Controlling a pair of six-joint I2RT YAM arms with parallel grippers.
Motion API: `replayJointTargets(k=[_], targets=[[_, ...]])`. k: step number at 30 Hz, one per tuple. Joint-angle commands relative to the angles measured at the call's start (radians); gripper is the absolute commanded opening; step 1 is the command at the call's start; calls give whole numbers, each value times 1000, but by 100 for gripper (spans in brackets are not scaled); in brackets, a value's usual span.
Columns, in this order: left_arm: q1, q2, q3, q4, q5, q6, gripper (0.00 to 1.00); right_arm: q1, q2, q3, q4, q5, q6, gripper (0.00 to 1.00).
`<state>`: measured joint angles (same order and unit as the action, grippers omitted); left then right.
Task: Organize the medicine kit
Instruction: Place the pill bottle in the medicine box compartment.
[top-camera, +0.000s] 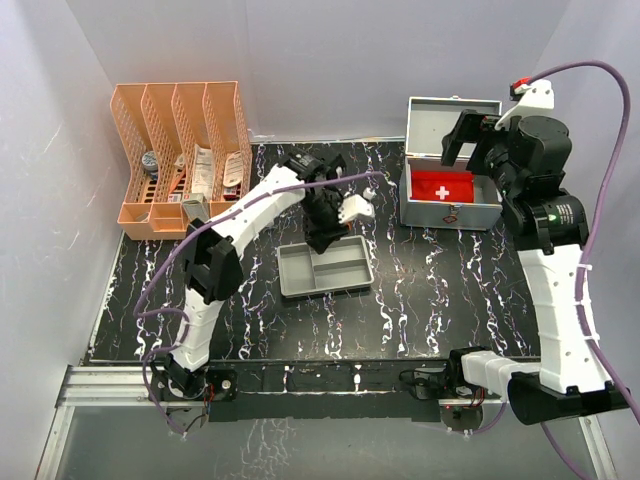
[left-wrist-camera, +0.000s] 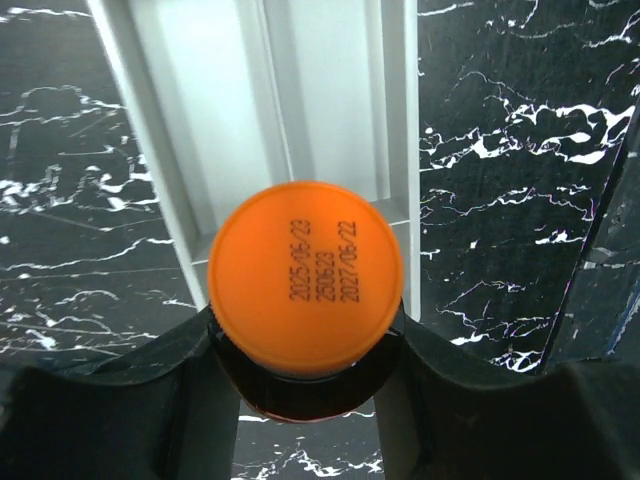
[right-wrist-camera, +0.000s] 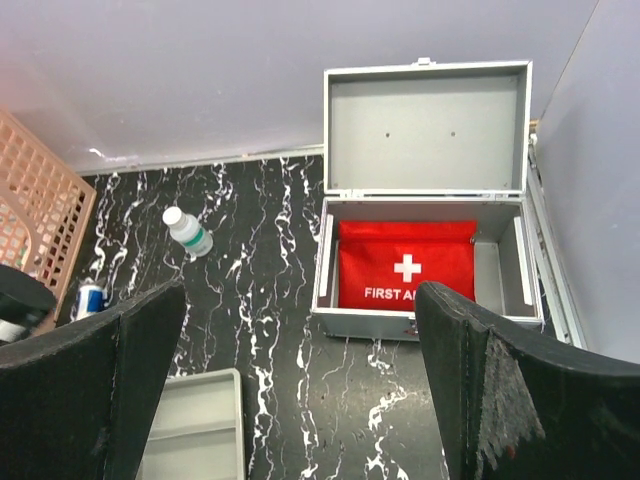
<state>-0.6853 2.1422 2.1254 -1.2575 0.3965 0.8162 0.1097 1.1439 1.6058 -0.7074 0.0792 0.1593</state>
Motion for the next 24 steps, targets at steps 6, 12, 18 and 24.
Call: replayJointTargets(k=[6, 12, 18, 24], targets=[[-60, 57, -31, -24, -156, -88, 0, 1, -27, 112, -17, 55, -4, 98], [-68, 132, -8, 29, -187, -121, 0, 1, 4, 200, -79, 62, -28, 98], [-69, 206, 46, 42, -220, -124, 0, 1, -15, 204, -83, 94, -31, 98], [-71, 221, 56, 28, -223, -109, 0, 1, -38, 171, -75, 100, -19, 98]])
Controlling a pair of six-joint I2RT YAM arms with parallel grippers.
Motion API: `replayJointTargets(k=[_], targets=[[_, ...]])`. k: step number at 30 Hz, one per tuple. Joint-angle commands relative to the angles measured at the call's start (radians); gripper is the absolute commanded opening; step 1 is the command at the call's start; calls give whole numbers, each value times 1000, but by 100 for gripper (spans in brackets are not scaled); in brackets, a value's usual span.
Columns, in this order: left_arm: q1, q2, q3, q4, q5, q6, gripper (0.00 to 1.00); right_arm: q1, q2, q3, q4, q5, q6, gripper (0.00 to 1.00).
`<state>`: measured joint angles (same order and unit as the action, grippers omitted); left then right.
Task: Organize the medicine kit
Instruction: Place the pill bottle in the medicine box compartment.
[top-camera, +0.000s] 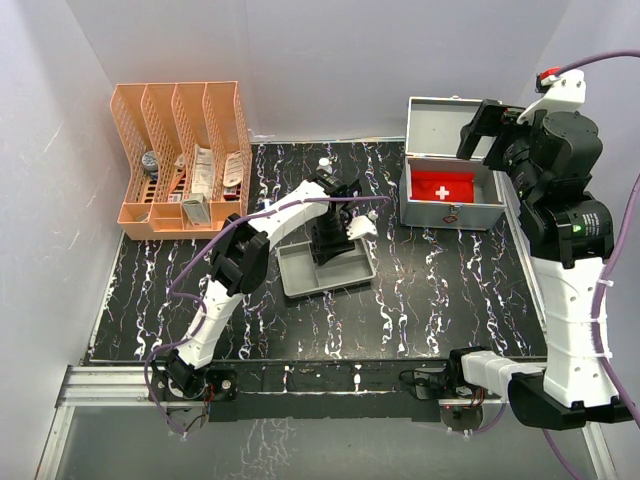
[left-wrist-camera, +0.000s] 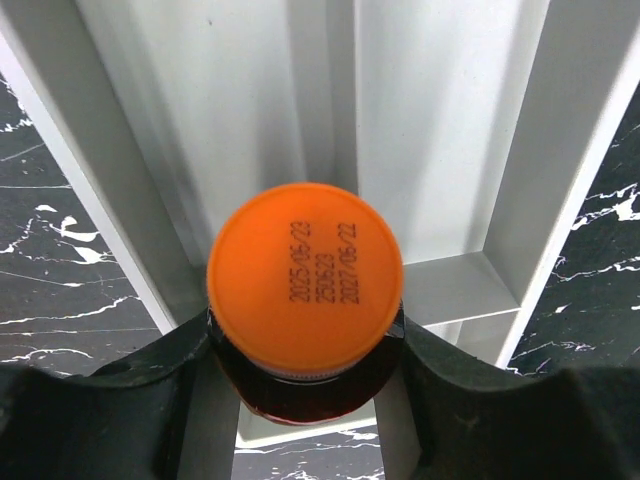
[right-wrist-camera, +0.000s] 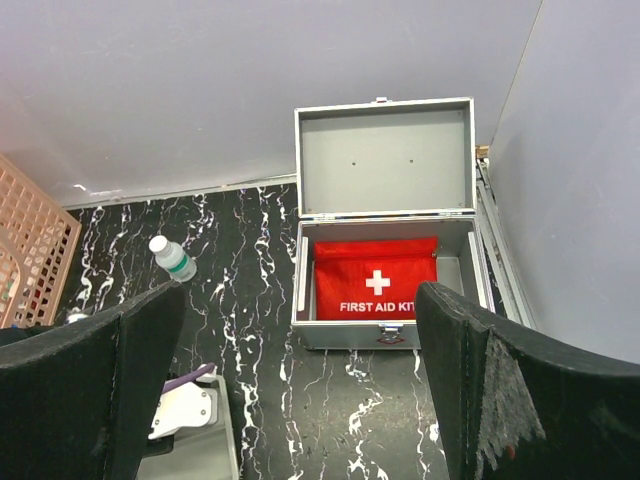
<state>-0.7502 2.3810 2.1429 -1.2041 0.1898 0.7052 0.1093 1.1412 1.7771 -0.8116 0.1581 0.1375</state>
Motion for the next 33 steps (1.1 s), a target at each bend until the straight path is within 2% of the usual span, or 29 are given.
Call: replayJointTargets(k=[1, 9, 10, 12, 14, 15, 20, 25, 31, 33], targets=[[-6, -17, 38, -26, -19, 8, 0, 1, -41, -9, 35, 20, 7, 98], [-11, -3, 35, -53, -26, 30, 0, 1, -55, -42, 46, 13, 16, 98], [-11, -1, 33, -54, -24, 28, 3, 1, -56, -42, 46, 12, 16, 98], [-12, 0, 32, -56, -19, 24, 18, 1, -56, -44, 48, 11, 14, 98], [-14, 0, 33, -51, -15, 14, 39, 1, -54, -45, 48, 10, 11, 98], [-14, 0, 33, -50, -15, 10, 46, 2, -55, -45, 47, 9, 11, 98], [-14, -1, 29, -42, -14, -1, 69, 1, -54, -49, 48, 2, 9, 98], [-15, -9, 40, -37, -22, -9, 73, 1, -60, -59, 48, 2, 8, 98], [-14, -66, 192, -31, 2, -55, 75, 1, -68, -70, 45, 5, 13, 98], [-10, -136, 213, 32, 14, -95, 78, 1, -69, -72, 41, 9, 12, 98]])
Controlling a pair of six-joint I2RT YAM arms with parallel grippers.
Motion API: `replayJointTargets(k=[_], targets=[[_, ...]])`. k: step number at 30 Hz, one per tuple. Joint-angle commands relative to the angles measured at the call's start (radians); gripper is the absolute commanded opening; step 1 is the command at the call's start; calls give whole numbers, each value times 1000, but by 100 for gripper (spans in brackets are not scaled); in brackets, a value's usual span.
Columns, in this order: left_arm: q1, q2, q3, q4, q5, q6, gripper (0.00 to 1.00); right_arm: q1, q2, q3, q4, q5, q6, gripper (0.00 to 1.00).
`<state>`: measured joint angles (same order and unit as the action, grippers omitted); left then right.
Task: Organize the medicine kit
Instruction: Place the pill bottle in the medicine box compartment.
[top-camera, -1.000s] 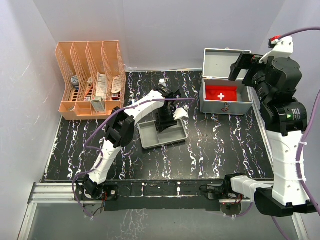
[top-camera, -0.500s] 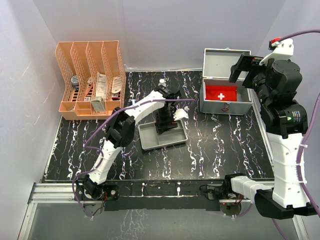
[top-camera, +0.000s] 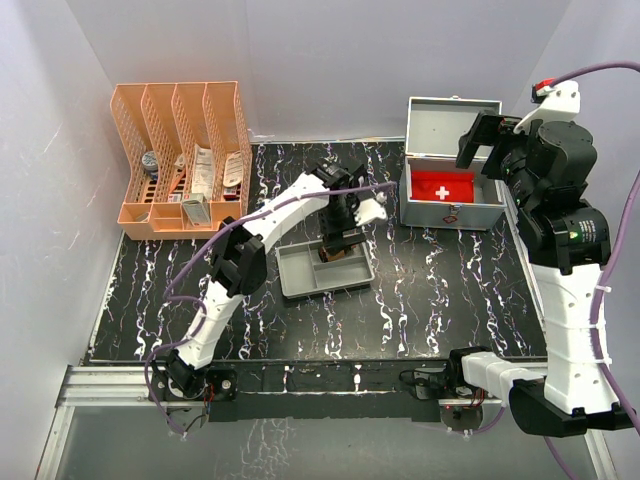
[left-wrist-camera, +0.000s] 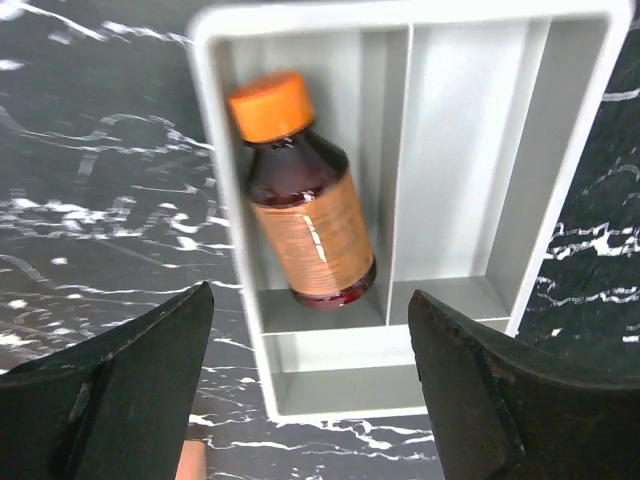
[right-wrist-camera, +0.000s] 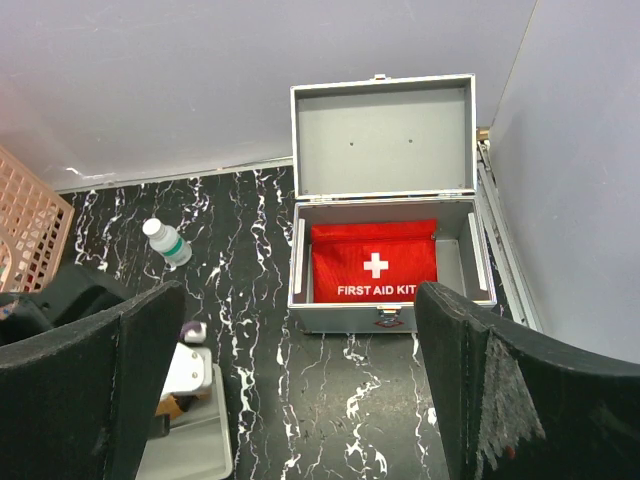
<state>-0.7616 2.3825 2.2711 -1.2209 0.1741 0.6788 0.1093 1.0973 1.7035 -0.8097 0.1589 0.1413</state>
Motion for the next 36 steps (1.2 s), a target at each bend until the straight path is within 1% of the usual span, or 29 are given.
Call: replayJointTargets(k=[1, 3, 5, 7, 8, 10, 12, 14, 16, 20, 23, 30, 36], targets=[[7, -182, 60, 96, 36, -95, 79, 1, -26, -2, 38, 9, 8, 98], [44, -287, -48, 265, 54, -185, 83, 1, -26, -9, 38, 10, 9, 98], [108, -395, -226, 491, 88, -306, 89, 1, -23, -21, 43, 7, 10, 98], [179, -475, -422, 738, 113, -423, 98, 1, -17, -25, 48, -2, 13, 98], [203, -502, -519, 865, 113, -474, 99, 1, -13, -27, 51, -8, 15, 98], [224, -517, -655, 1076, 81, -519, 99, 1, -5, -29, 56, -16, 16, 98], [226, -507, -753, 1260, 36, -534, 98, 0, 4, -26, 53, -17, 15, 98], [226, -483, -820, 1429, 27, -541, 99, 1, 10, -24, 43, -17, 17, 98], [225, -441, -848, 1558, 25, -552, 99, 1, 15, -27, 29, -16, 29, 98], [227, -322, -821, 1715, -18, -563, 99, 1, 7, -45, 20, -13, 62, 98], [236, -248, -795, 1797, -48, -587, 99, 1, -1, -64, 13, -16, 84, 98], [251, -107, -739, 1916, -117, -615, 99, 1, -5, -65, -30, 0, 116, 98], [262, 10, -657, 1970, -149, -664, 99, 1, 11, -30, -81, 8, 118, 98]])
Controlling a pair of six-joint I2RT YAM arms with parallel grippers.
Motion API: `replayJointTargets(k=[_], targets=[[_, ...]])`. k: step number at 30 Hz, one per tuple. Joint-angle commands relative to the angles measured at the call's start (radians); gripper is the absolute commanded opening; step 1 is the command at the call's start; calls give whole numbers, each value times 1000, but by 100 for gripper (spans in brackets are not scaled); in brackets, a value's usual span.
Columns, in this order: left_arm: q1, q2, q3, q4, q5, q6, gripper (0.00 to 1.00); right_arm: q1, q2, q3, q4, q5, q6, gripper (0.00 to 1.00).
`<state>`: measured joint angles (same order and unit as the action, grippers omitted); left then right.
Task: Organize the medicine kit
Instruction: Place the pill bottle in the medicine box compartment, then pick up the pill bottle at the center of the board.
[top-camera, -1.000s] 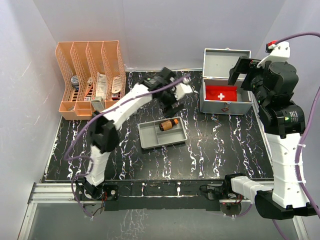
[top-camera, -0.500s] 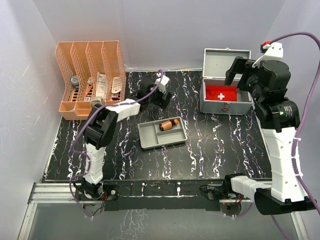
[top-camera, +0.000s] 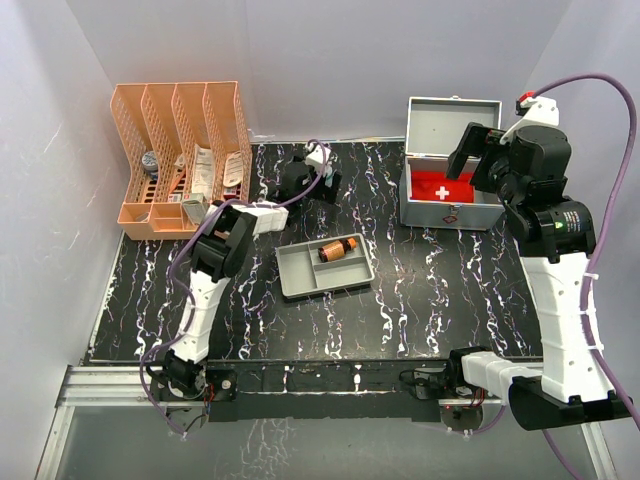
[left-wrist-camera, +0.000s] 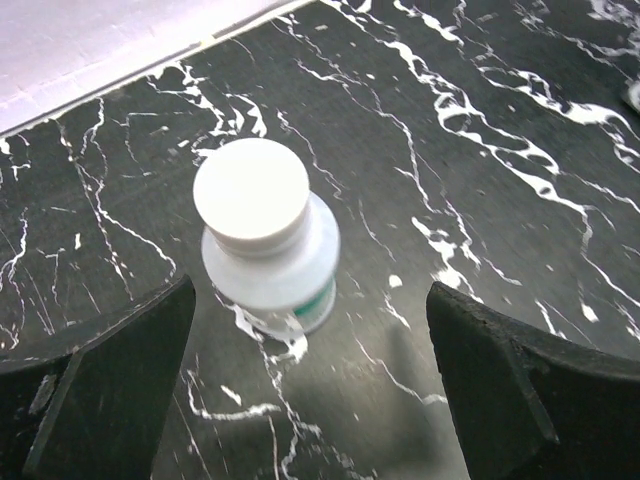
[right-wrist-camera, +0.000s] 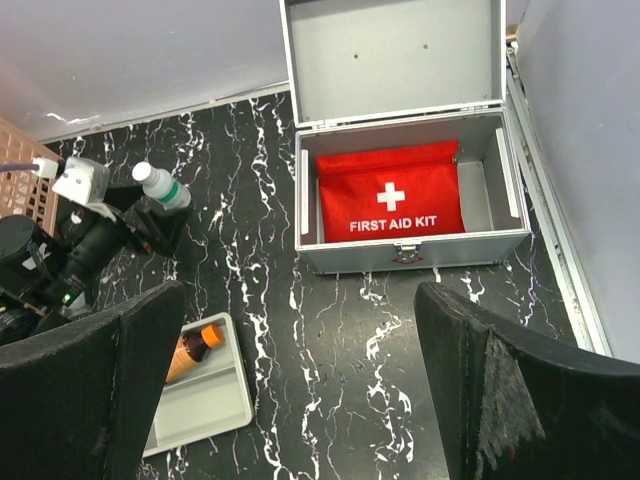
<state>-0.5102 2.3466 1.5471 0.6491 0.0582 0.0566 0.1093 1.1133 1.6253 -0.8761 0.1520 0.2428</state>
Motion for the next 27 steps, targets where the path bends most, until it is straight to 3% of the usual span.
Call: replayJointTargets(k=[1, 10, 13, 15, 17, 18, 19, 20, 27], targets=[[11, 67, 83, 106, -34, -48, 99, 1, -2, 58, -23, 15, 16, 98], [13, 230, 208, 193, -73, -95, 99, 2, 29, 134, -107, 3, 18, 98], [13, 262, 244, 207, -96, -108, 93, 2, 31, 138, -122, -12, 26, 98], [13, 270, 246, 227, -106, -107, 84, 2, 30, 131, -123, -19, 33, 98], [14, 268, 245, 227, -99, -103, 68, 3, 27, 123, -120, -27, 38, 98], [15, 267, 244, 225, -88, -103, 53, 3, 27, 119, -117, -30, 41, 98], [15, 263, 237, 225, -100, -104, 4, 2, 27, 116, -116, -34, 43, 98], [15, 261, 228, 236, -106, -109, 0, 2, 27, 114, -115, -39, 44, 98], [15, 178, 139, 219, -23, -68, 0, 2, 18, 85, -95, -64, 54, 98]])
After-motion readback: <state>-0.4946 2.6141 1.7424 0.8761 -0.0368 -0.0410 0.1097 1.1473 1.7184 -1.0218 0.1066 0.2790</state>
